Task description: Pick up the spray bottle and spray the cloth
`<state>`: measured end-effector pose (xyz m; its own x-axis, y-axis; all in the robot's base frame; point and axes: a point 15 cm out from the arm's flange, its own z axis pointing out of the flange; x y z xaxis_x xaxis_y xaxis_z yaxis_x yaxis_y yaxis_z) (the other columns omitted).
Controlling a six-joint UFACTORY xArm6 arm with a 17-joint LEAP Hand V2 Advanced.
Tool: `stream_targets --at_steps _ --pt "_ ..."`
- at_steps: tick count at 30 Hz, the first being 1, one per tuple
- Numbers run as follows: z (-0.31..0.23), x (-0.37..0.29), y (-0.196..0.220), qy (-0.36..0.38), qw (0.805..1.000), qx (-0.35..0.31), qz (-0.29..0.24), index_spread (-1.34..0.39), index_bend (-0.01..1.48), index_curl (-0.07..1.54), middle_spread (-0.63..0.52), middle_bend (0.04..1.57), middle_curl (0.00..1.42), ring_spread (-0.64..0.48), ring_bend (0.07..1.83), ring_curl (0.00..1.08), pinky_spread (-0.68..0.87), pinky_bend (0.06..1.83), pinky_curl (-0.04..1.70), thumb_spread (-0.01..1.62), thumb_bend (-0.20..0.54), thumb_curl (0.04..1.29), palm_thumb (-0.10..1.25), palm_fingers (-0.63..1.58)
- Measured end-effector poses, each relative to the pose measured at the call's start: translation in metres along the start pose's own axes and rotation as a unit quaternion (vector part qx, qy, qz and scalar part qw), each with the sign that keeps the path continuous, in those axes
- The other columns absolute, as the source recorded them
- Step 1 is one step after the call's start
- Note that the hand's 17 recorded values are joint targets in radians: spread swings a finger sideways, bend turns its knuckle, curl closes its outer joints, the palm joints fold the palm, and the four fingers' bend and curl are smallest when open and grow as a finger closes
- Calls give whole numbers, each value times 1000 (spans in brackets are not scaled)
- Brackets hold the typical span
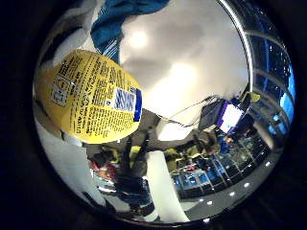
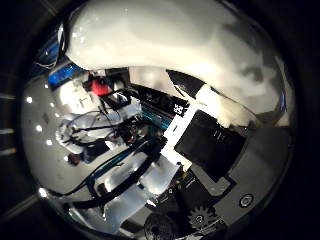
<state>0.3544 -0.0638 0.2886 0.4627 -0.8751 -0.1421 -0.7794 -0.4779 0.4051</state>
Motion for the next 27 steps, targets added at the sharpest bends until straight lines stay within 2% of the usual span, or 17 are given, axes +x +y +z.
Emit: stream_targets --at_steps 4,14,27 --pt "14 -28 -17 29 999 -27 -22 -198 1195 798 -97 1431 658 -211 1365 757 -137 1032 1455 992 -14 692 1061 1130" --pt "83 -54 -57 82 995 -43 -33 -198 1195 798 -98 1430 659 -213 1365 767 -137 1029 1463 992 -14 699 1060 1131" --pt "56 -59 -33 99 994 -42 -26 -198 1193 798 -98 1429 659 -215 1358 776 -137 1026 1468 991 -14 712 1049 1132"
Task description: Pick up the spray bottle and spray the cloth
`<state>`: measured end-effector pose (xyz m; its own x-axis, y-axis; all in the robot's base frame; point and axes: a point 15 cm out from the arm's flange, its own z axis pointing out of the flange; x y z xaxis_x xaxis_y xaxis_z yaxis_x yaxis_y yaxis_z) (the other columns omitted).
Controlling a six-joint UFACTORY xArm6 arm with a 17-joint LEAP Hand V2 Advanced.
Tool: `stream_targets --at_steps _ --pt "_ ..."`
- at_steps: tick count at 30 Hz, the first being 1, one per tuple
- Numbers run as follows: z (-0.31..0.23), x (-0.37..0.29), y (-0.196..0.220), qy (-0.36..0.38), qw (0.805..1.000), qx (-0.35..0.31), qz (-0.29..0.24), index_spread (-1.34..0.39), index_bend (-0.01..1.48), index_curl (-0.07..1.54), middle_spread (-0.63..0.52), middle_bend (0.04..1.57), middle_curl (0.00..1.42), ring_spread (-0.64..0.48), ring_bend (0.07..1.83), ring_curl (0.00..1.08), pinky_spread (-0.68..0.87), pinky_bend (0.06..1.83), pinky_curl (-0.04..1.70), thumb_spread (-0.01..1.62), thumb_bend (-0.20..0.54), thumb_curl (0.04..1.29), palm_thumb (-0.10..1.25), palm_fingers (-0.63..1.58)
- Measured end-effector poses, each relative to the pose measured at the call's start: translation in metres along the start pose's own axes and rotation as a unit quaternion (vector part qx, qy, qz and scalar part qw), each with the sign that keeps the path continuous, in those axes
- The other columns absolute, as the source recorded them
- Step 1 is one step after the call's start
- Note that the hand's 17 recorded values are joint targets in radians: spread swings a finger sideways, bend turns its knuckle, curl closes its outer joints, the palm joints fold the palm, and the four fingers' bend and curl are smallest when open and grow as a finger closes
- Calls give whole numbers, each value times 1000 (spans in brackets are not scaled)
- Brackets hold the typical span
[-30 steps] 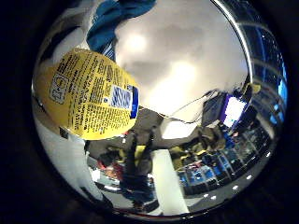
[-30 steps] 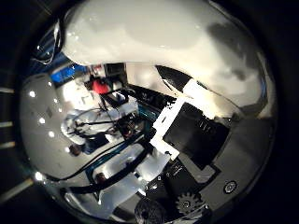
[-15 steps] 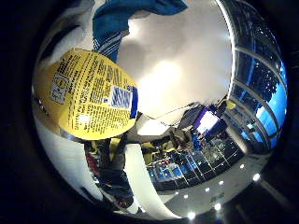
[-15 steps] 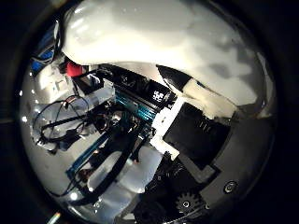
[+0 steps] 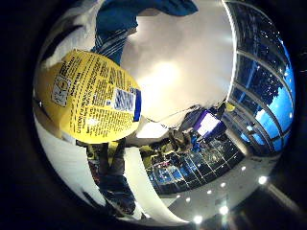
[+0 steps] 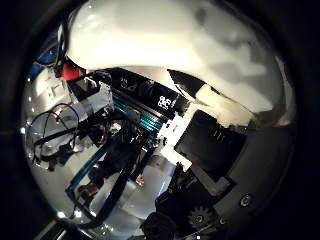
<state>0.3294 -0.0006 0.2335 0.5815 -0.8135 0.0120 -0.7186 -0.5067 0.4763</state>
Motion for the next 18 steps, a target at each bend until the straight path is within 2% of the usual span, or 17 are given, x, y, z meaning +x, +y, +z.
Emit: stream_targets --at_steps 4,10,15,18 --pt "9 5 -5 -8 1000 1 9 -198 1193 799 -98 1428 660 -215 1357 778 -137 1025 1469 985 -14 716 1044 1132" --pt "3 11 -14 -25 999 38 27 -200 1188 803 -98 1429 660 -215 1357 781 -137 1026 1470 981 -14 720 1045 1131" --pt "-39 -18 -32 -90 988 121 33 -201 1186 805 -98 1429 661 -215 1355 782 -136 1025 1470 979 -14 723 1041 1131" --pt "-77 -44 -52 -140 969 200 29 -201 1185 806 -98 1428 661 -215 1355 783 -136 1025 1471 979 -14 725 1040 1131"
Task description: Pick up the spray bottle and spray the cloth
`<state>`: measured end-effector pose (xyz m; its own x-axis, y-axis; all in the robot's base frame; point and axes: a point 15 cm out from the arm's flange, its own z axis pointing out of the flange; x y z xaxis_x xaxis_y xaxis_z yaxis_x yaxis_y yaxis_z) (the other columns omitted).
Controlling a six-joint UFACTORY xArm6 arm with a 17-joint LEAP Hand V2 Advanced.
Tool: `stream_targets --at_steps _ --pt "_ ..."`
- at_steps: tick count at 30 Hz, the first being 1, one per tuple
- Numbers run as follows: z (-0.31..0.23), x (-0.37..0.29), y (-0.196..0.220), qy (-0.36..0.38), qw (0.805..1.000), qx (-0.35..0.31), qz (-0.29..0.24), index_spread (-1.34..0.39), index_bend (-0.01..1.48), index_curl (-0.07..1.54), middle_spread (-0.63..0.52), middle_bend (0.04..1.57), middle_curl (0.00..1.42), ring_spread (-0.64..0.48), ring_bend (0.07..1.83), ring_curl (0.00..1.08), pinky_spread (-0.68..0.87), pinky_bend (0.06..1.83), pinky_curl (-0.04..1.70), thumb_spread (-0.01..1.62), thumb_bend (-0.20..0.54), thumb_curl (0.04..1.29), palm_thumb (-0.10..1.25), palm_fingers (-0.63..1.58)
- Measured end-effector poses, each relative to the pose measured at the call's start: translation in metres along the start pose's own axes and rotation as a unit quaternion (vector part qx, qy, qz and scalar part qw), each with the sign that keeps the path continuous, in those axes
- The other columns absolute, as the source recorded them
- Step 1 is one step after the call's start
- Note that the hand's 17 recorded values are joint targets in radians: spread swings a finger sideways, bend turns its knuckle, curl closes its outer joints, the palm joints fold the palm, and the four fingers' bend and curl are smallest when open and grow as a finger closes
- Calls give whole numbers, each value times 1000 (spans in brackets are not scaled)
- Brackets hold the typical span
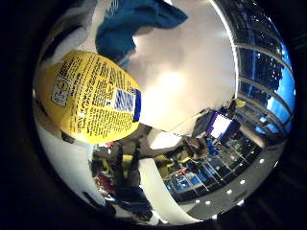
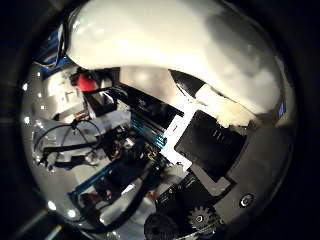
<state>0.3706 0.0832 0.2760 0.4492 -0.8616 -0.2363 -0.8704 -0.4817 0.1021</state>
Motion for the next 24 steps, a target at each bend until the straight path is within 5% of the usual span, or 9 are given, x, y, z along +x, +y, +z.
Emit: stream_targets --at_steps 6,13,24 --pt "-40 -67 -59 -83 986 141 -19 -202 1184 808 -99 1432 664 -216 1354 784 -135 1029 1473 974 -14 729 1041 1132" --pt "-74 -148 -108 -197 949 241 -51 -202 1184 810 -99 1432 666 -216 1355 785 -135 1028 1485 962 -15 733 1037 1130" --pt "-50 -200 -167 -323 881 321 -126 -203 1180 812 -94 1427 664 -216 1354 786 -136 1024 1493 956 -16 738 1029 1131"
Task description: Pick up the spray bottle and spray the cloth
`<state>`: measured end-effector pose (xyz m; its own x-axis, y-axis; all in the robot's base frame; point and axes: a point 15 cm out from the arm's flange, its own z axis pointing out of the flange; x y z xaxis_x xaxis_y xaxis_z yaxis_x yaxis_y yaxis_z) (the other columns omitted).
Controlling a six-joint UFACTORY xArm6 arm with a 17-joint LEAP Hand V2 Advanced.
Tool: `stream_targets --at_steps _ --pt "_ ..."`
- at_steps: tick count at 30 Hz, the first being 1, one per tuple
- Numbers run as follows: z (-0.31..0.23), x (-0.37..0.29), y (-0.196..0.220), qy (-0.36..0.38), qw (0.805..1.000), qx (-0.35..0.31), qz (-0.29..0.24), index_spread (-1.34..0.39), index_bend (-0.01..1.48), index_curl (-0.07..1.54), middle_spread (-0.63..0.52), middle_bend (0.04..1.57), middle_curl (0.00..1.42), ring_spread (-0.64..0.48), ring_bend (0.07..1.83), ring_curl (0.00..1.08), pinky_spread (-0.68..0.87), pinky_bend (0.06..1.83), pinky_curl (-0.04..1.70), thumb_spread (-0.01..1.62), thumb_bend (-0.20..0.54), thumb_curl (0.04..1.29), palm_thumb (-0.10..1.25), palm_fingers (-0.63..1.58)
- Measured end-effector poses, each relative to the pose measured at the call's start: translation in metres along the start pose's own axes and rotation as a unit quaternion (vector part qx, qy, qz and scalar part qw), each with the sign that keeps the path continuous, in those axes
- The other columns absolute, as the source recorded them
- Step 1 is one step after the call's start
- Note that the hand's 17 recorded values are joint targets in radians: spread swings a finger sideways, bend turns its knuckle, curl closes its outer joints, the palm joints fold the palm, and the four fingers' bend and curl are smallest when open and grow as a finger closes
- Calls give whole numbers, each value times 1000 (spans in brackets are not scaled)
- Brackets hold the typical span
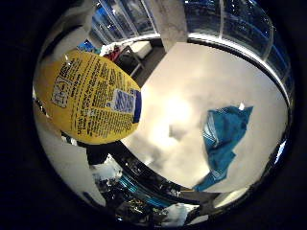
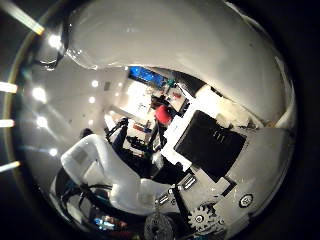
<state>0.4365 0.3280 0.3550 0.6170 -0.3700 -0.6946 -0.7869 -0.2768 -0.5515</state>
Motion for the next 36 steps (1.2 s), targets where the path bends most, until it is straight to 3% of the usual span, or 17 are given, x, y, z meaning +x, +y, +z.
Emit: stream_targets --at_steps 6,24,36 --pt "27 42 0 -33 999 30 22 -204 1174 815 -90 1429 660 -216 1351 786 -136 1026 1485 949 -15 745 1023 1134" --pt "67 190 -33 -10 998 51 26 -206 1165 822 -77 1431 655 -214 1355 784 -136 1021 1474 970 -14 760 997 1137" --pt "68 244 3 67 997 -28 -15 -205 1163 826 -77 1430 653 -210 1359 775 -136 1018 1473 975 -15 755 991 1140"
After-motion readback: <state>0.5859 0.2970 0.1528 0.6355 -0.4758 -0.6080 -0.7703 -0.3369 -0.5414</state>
